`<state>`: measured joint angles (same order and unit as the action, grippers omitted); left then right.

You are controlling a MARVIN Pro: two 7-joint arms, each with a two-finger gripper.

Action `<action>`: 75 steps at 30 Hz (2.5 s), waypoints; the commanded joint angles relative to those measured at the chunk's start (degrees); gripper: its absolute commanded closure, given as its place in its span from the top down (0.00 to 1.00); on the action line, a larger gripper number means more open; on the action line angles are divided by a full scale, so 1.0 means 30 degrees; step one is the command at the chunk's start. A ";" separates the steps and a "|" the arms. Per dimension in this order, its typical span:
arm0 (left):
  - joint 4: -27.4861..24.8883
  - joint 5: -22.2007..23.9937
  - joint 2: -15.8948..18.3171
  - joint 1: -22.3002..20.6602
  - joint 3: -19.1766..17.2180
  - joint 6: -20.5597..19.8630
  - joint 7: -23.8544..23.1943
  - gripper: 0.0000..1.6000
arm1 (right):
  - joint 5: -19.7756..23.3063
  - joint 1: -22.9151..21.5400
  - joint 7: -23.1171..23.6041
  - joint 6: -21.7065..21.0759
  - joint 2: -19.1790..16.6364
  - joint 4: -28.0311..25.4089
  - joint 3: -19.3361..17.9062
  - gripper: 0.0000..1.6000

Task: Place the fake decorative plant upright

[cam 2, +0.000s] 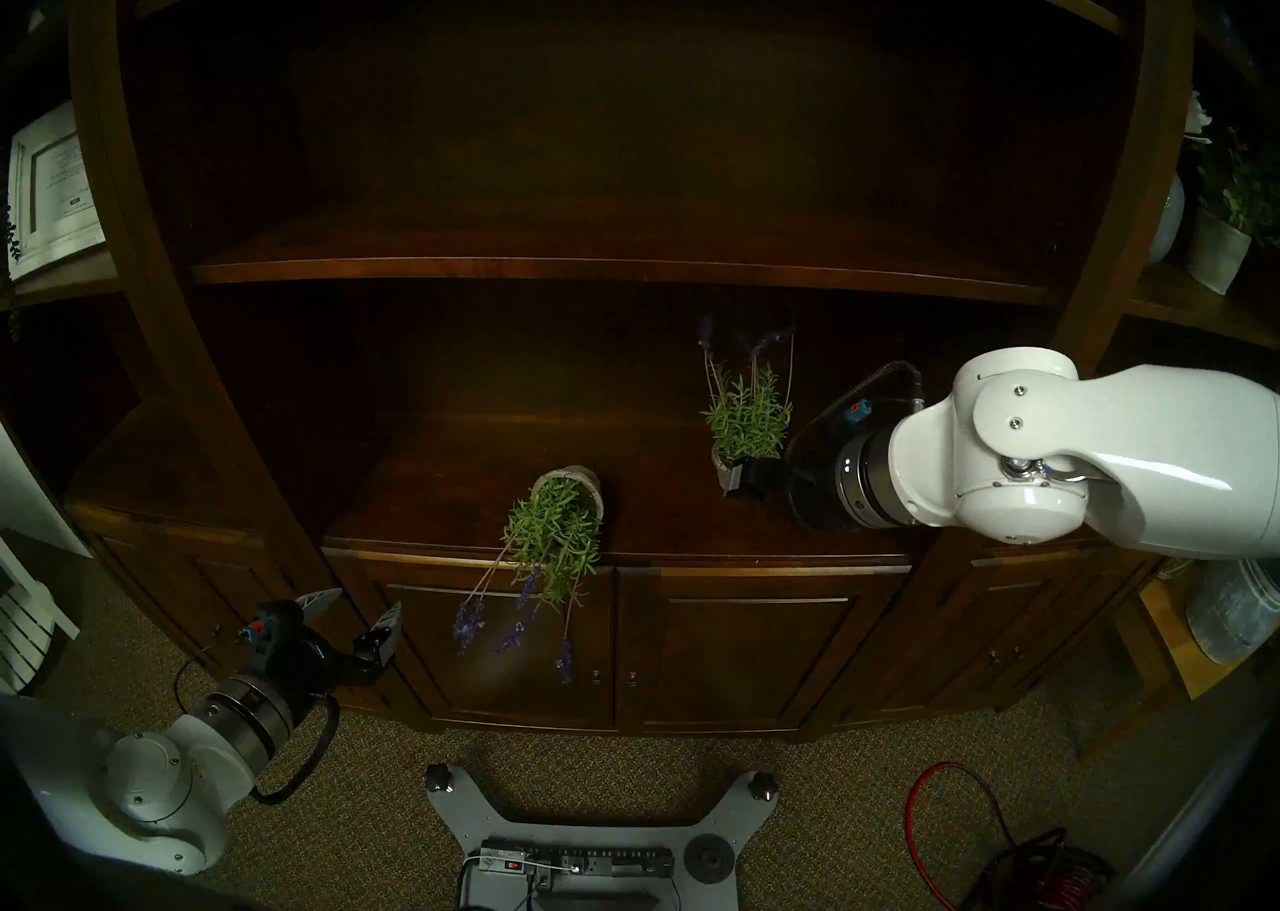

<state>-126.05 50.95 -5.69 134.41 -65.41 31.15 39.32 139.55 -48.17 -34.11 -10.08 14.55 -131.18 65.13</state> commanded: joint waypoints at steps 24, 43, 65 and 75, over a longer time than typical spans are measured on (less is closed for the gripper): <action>-0.0103 -0.0037 -0.0012 -0.0188 -0.0126 0.0037 -0.0014 1.00 | -0.3272 -0.1967 -0.2054 -0.2595 -0.2559 0.0294 0.1348 1.00; -0.0101 -0.0039 -0.0012 -0.0195 -0.0117 0.0018 -0.0015 1.00 | -0.4434 -0.2335 0.0521 -0.4169 -0.2881 0.2230 0.1941 1.00; -0.0084 -0.0039 -0.0012 -0.0191 -0.0090 -0.0010 -0.0016 1.00 | -0.6116 -0.2316 0.4480 -0.6431 -0.2939 0.0222 0.2716 1.00; -0.0072 -0.0038 -0.0012 -0.0183 -0.0072 -0.0027 -0.0017 1.00 | -0.7098 -0.2391 0.5677 -0.6810 -0.2939 0.0238 0.3011 1.00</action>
<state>-125.89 50.95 -5.69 134.40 -65.10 30.85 39.30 120.38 -53.93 -19.62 -30.35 5.54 -130.54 74.59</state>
